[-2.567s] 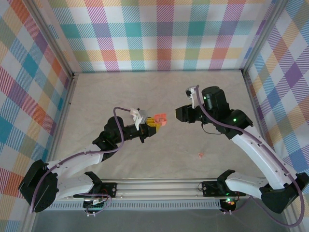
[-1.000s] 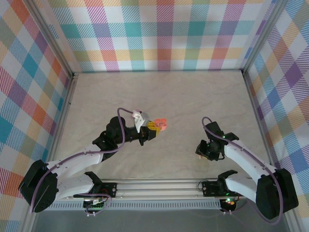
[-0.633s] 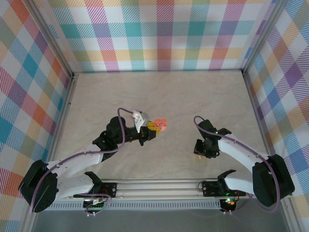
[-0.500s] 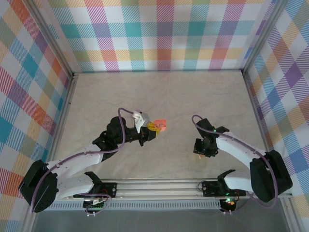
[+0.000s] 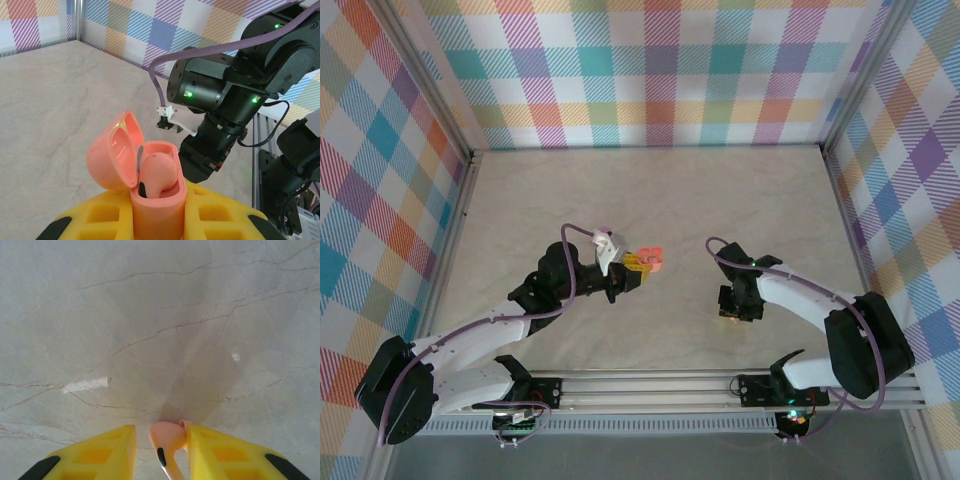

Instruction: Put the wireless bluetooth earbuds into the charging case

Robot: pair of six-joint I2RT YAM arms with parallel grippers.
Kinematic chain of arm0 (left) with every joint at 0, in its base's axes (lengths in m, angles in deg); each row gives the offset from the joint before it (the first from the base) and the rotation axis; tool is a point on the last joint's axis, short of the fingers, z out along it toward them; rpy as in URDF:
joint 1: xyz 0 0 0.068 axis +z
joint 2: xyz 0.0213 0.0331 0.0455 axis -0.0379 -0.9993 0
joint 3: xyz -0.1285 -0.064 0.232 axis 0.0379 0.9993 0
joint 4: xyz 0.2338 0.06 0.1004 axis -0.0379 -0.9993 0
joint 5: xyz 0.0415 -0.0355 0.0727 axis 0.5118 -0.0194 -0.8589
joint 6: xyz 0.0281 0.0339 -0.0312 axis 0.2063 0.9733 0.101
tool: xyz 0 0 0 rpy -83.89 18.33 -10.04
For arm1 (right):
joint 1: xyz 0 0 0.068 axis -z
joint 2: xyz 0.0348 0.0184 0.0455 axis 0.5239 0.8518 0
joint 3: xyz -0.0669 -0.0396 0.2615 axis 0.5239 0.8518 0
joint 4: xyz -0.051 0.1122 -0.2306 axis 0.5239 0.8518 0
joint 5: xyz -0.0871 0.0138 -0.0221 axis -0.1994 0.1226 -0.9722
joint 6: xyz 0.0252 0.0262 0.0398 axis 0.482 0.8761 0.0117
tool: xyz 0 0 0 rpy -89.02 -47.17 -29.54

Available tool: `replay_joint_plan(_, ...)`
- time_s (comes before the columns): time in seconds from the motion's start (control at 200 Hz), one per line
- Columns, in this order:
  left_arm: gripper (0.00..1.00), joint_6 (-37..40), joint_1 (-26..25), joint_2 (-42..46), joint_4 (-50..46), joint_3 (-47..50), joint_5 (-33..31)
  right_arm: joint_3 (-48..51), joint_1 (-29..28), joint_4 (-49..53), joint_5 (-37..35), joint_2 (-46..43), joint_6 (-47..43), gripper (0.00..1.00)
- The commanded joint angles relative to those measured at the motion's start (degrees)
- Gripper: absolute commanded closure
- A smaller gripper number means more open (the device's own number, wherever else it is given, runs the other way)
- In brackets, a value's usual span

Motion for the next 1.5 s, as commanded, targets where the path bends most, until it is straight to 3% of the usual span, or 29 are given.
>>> replay_joint_plan(0.0, 1.0, 1.09, -0.62, 1.77, -1.58, -1.17, -0.93, -1.34, -0.5, -0.81, 0.24, 0.9, -1.86, 0.73)
replay_joint_plan(0.165, 1.0, 0.9, -0.56, 2.99, -0.34, -0.21, -2.22, -4.72, -0.49, -2.33, 1.51, 1.82, -4.09, 0.76)
replay_joint_plan(0.54, 1.0, 1.34, -0.61, 6.17, -2.9, 0.44, -3.71, -8.51, -0.58, -12.97, 13.51, 3.14, -8.29, 0.78)
replay_joint_plan(0.93, 1.0, 1.11, -0.63, 4.38, -1.76, 0.6, -2.86, -8.36, -0.56, -15.76, 16.39, -0.52, -13.41, 0.8)
replay_joint_plan(1.29, 1.0, 1.05, -0.62, 4.46, -0.96, 2.02, -2.74, -9.65, -0.5, -11.55, 13.62, -3.36, -15.57, 0.8)
replay_joint_plan(1.415, 1.0, 0.95, -0.67, 4.56, -1.14, 2.19, -2.83, -10.57, -0.58, -4.89, 9.64, -4.43, -13.91, 0.67)
replay_joint_plan(1.5, 1.0, 0.84, -0.71, 4.64, -0.98, 2.61, -2.97, -9.11, -0.91, 0.4, 5.06, -7.48, -10.67, 0.64)
